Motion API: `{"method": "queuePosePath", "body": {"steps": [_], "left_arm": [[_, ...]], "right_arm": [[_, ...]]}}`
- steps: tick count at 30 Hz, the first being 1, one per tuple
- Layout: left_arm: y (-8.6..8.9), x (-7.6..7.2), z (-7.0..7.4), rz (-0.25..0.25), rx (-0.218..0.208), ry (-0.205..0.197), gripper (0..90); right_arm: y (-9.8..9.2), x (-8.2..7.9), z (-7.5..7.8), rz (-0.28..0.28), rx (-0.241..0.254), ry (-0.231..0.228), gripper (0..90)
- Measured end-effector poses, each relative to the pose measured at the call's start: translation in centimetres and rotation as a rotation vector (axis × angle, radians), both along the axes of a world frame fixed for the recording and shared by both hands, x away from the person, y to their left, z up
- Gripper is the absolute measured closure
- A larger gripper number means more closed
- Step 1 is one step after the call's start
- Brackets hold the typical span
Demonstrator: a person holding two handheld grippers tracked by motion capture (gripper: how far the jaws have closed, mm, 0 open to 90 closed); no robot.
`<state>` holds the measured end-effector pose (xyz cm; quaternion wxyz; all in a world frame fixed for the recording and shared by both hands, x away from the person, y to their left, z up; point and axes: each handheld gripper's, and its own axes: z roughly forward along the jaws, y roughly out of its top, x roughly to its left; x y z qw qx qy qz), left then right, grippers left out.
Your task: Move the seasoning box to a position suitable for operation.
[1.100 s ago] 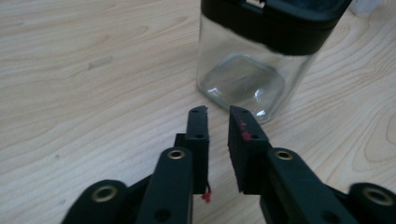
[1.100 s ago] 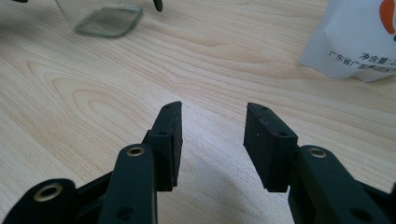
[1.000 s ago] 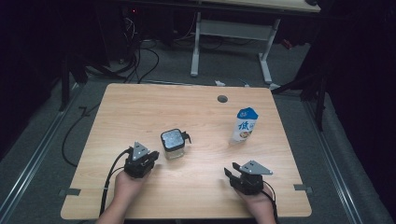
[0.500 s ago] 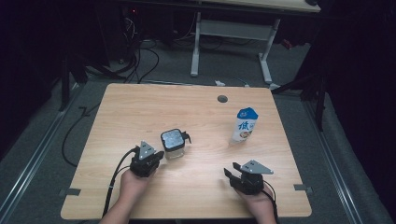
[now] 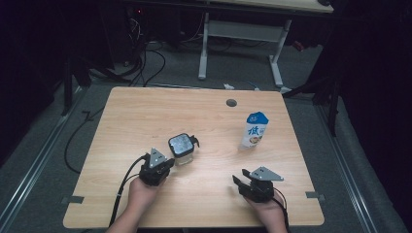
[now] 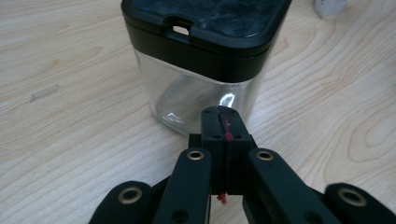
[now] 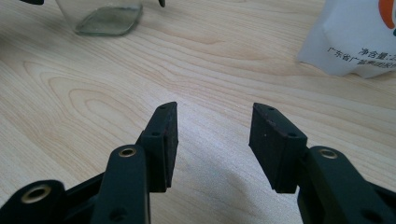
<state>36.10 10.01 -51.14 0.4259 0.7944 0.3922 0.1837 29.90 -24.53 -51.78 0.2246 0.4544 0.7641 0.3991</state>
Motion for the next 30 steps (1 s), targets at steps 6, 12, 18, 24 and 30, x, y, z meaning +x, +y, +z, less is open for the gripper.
{"method": "queuePosePath", "body": {"steps": [6,12,18,24,30], "left_arm": [[-1.0,-0.1,-0.1,-0.033,0.002,0.006,89.4],[0.4,0.2,0.0,0.020,-0.003,-0.007,90.0],[2.4,3.2,0.2,0.102,0.003,0.003,90.0],[1.9,6.5,0.2,0.113,0.017,-0.012,90.0],[1.2,8.2,-0.4,0.099,-0.008,-0.012,90.0]], "right_arm": [[0.0,0.0,0.0,0.000,0.001,0.001,51.5],[-0.2,0.0,0.0,-0.001,0.007,0.001,51.4],[-0.1,0.0,0.0,-0.003,0.007,0.002,51.3],[0.1,0.0,-0.2,0.001,-0.007,0.002,51.2],[0.4,-0.1,-0.3,0.006,-0.021,0.006,51.2]]}}
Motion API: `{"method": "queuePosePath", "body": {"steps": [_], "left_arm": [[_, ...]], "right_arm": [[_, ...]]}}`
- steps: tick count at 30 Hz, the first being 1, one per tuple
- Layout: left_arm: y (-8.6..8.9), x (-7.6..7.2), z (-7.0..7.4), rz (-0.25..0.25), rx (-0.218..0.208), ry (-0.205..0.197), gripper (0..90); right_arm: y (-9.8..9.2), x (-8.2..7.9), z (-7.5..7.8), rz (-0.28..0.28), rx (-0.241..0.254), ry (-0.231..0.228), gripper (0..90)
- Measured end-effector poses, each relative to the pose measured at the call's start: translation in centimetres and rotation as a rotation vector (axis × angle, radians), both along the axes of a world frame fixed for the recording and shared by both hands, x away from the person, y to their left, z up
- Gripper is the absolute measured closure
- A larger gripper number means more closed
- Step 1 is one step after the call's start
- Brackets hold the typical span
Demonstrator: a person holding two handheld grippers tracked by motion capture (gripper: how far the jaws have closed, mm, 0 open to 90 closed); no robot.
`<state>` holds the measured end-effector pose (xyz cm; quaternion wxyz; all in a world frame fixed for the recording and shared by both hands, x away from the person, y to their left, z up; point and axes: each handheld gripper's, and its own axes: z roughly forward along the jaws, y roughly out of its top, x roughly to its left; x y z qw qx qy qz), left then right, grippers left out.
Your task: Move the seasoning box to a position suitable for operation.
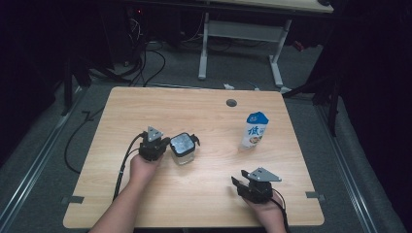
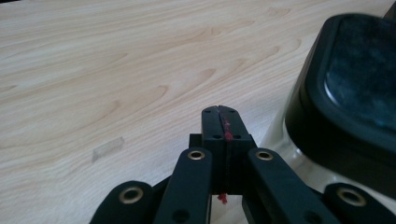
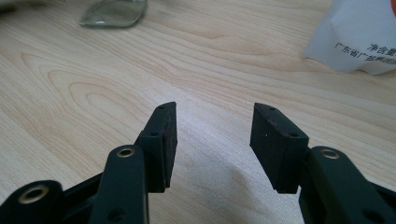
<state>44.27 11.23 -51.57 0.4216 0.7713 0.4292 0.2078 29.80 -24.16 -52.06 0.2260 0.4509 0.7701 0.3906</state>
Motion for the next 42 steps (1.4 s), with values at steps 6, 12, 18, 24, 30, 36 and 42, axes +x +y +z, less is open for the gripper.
{"method": "queuePosePath", "body": {"steps": [6,12,18,24,30,36,42], "left_arm": [[-0.4,0.1,0.0,-0.034,-0.025,-0.011,90.0],[-0.7,-1.0,0.5,-0.056,-0.031,-0.026,90.0],[-0.9,-2.6,1.1,-0.071,-0.040,-0.043,90.0],[-0.9,-3.8,0.9,-0.075,-0.046,-0.038,90.0],[-1.0,-5.0,0.7,-0.095,-0.041,-0.043,90.0],[-1.4,-5.9,0.8,-0.112,-0.043,-0.051,90.0],[-1.9,-6.9,0.9,-0.132,-0.051,-0.053,90.0]], "right_arm": [[0.2,0.0,0.0,0.001,-0.002,0.000,51.1],[0.2,0.0,-0.1,0.002,-0.008,0.000,51.1],[0.2,0.0,0.0,0.000,-0.006,-0.001,51.1],[0.1,-0.1,0.1,-0.002,-0.005,-0.005,51.1],[0.1,0.0,0.1,-0.001,-0.005,-0.006,51.1],[0.1,0.0,0.1,-0.002,-0.007,-0.005,51.0],[0.1,0.0,0.1,-0.002,-0.004,-0.007,50.8]]}}
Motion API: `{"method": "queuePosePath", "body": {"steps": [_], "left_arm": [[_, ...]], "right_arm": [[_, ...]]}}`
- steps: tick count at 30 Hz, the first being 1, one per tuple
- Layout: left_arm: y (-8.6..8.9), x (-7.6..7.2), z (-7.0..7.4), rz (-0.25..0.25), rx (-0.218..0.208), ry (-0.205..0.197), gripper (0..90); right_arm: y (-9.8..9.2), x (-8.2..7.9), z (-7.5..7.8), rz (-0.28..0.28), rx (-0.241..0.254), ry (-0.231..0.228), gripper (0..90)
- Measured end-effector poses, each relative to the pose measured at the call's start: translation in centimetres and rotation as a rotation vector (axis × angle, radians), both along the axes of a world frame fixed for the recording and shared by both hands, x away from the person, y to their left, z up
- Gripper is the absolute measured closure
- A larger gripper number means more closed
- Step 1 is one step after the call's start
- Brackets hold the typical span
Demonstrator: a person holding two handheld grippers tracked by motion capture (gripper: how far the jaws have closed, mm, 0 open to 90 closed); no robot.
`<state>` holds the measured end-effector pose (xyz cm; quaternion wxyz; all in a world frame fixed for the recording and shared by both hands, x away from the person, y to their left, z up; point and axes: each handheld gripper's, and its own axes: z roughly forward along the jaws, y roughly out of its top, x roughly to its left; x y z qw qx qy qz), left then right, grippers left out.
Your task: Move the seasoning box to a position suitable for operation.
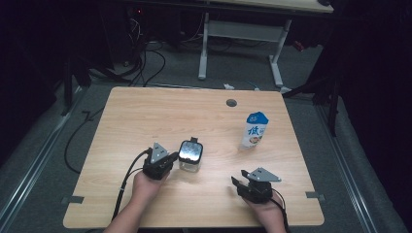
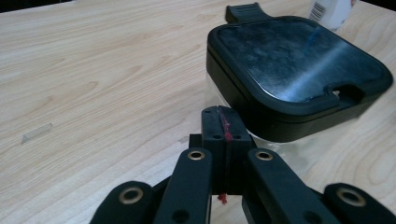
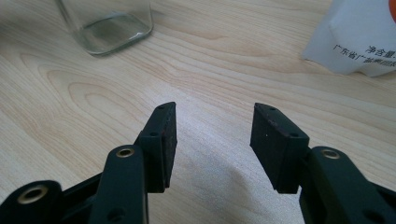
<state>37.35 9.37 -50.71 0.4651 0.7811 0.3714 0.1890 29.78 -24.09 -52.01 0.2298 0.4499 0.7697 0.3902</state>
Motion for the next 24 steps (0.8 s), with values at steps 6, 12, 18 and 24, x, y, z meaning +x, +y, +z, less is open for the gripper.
{"method": "queuePosePath", "body": {"steps": [6,12,18,24], "left_arm": [[-0.5,-1.3,0.1,-0.022,-0.012,-0.003,90.0],[-1.3,-2.2,0.2,-0.044,-0.019,-0.009,90.0],[-2.1,-2.8,0.1,-0.065,-0.026,-0.006,90.0],[-2.9,-3.3,0.0,-0.083,-0.033,-0.002,90.0]], "right_arm": [[-0.1,0.0,0.0,-0.002,0.002,0.001,50.8],[0.0,0.0,0.0,-0.002,0.001,0.001,50.8],[-0.2,0.0,0.1,-0.007,0.003,-0.001,50.7],[-0.2,0.0,0.1,-0.004,0.001,-0.001,50.8]]}}
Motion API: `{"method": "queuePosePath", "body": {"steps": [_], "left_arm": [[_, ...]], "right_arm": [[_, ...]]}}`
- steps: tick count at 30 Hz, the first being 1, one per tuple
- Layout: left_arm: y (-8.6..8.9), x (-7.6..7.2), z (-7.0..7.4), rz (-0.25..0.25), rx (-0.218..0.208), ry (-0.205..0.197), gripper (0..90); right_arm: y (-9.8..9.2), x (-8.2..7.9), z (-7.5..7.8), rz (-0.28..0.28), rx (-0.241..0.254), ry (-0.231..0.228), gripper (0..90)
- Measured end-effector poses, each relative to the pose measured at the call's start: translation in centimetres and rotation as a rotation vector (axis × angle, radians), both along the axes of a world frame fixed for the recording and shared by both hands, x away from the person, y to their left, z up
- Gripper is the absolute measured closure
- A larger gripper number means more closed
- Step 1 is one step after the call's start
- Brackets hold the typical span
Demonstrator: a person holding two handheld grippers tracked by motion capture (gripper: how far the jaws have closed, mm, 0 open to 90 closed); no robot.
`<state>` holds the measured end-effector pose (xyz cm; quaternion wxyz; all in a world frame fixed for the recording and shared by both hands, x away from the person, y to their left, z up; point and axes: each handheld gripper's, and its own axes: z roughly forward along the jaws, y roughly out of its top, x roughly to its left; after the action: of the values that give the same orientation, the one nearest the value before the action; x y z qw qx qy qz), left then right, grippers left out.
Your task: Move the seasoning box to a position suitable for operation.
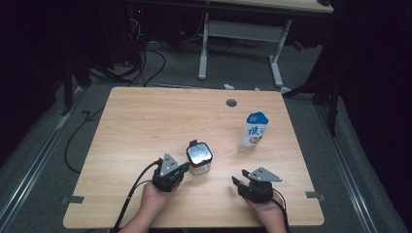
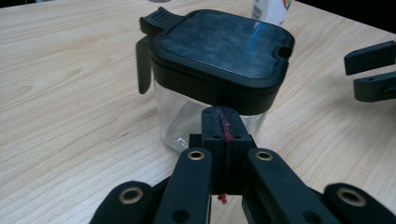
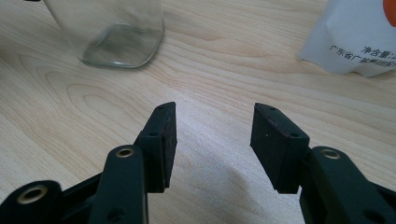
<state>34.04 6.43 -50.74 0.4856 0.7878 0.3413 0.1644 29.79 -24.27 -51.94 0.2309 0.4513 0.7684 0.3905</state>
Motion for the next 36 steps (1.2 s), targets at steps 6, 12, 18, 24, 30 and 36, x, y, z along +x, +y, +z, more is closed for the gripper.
{"method": "queuePosePath", "body": {"steps": [6,12,18,24,30,36], "left_arm": [[-0.9,-0.3,-0.1,-0.015,-0.001,0.005,90.0],[-1.8,-0.2,-0.1,-0.029,0.000,0.006,90.0],[-2.2,-0.3,-0.1,-0.034,0.005,0.006,90.0],[-0.8,-0.3,0.4,0.004,0.045,-0.010,77.7],[1.1,0.3,1.3,0.035,0.117,-0.008,63.9],[2.7,0.8,1.9,0.040,0.108,-0.014,62.6]], "right_arm": [[0.0,0.0,0.0,0.002,-0.001,-0.001,50.8],[0.0,0.0,0.0,0.002,-0.002,-0.001,50.8],[-0.1,0.0,0.1,0.003,-0.002,-0.002,50.8],[-0.1,0.0,0.0,0.007,0.002,0.003,52.7],[-0.1,0.3,0.0,0.017,-0.002,0.023,56.1],[0.3,0.4,0.0,0.021,-0.003,0.023,55.8]]}}
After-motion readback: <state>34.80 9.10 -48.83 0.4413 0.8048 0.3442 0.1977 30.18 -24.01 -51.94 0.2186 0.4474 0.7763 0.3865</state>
